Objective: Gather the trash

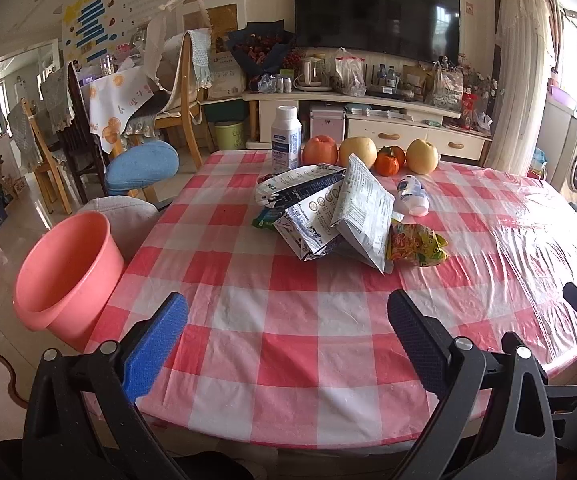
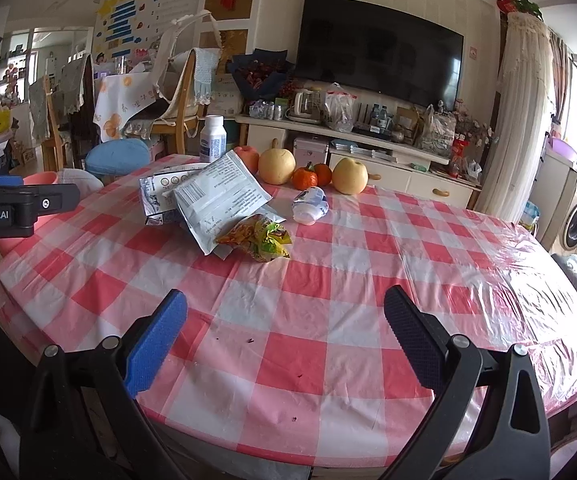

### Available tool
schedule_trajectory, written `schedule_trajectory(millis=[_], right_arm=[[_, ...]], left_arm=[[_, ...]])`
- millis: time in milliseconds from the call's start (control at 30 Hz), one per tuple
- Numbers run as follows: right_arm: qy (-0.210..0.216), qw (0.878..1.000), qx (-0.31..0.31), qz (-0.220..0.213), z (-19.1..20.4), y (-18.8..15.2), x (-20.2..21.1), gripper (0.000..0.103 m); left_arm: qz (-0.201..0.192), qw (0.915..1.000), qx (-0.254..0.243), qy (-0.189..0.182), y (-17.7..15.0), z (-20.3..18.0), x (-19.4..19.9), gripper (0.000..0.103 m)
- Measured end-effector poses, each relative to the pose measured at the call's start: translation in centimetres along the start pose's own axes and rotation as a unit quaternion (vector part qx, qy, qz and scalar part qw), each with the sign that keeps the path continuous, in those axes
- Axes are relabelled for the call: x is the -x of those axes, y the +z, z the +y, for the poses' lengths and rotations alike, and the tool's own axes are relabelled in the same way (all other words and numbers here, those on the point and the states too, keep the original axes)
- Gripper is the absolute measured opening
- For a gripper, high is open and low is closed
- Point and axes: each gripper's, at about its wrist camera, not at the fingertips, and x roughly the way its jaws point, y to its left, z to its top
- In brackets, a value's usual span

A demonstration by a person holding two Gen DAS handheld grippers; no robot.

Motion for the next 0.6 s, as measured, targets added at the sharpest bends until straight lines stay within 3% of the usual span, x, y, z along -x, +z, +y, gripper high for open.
schedule_trajectory(millis=[300,600], right_arm=[[-0.008,1.000,-0.007,-0.001,-0.8,0.3,0.1,0.099],[0.011,1.000,-0.026,0.001,-1.6,0.7,-0.5,0.099]], left_arm=[[0.004,0.9999,-0.015,0.001,-0.3,-1.0,-0.5,0.098],[0.001,0.9990,-0.043,0.008,-0.4,-2.5,-0.7,0.098]])
